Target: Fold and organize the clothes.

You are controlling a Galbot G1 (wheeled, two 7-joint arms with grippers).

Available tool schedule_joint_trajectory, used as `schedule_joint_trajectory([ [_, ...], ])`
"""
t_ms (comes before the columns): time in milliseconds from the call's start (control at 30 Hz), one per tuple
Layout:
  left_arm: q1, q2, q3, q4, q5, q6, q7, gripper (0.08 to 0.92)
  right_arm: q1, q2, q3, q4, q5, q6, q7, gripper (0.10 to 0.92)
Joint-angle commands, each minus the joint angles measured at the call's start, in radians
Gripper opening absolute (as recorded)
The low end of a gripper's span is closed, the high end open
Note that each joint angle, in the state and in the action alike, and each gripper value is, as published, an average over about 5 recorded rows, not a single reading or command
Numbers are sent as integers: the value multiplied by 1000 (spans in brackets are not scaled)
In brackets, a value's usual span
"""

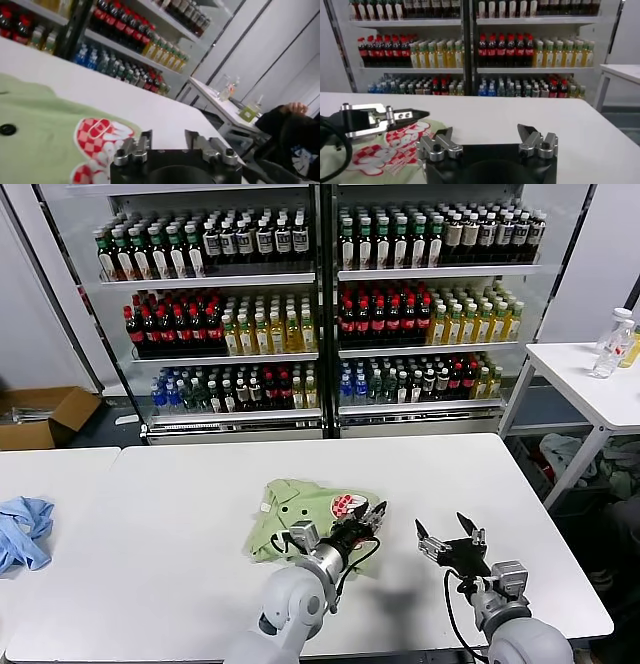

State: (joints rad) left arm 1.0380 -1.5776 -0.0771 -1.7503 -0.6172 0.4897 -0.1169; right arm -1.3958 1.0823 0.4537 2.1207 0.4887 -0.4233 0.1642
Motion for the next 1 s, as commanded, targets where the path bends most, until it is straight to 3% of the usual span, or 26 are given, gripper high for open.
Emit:
schedule_joint_trajectory([
  [33, 171, 121, -100, -282, 100, -83, 5, 522, 155, 77, -143, -95, 79, -48, 70, 823],
  [167, 338, 251, -260, -386, 116, -132, 4, 626, 256, 164, -266, -205, 142, -84, 184, 823],
  [267, 432, 287, -346, -422, 105, -155, 2, 704, 301, 201, -316, -252, 205, -98, 225, 823],
  [433, 498, 266, -405, -449, 104, -177, -5, 811, 373, 247, -352, -342, 261, -89, 265, 823],
  [667, 504, 235, -390, -444, 130, -185, -8, 823, 443, 272, -370, -424, 282, -66, 305, 803],
  [1000, 495, 237, -373, -420, 145, -191, -8, 823, 528, 235, -386, -515, 171, -55, 179, 533],
])
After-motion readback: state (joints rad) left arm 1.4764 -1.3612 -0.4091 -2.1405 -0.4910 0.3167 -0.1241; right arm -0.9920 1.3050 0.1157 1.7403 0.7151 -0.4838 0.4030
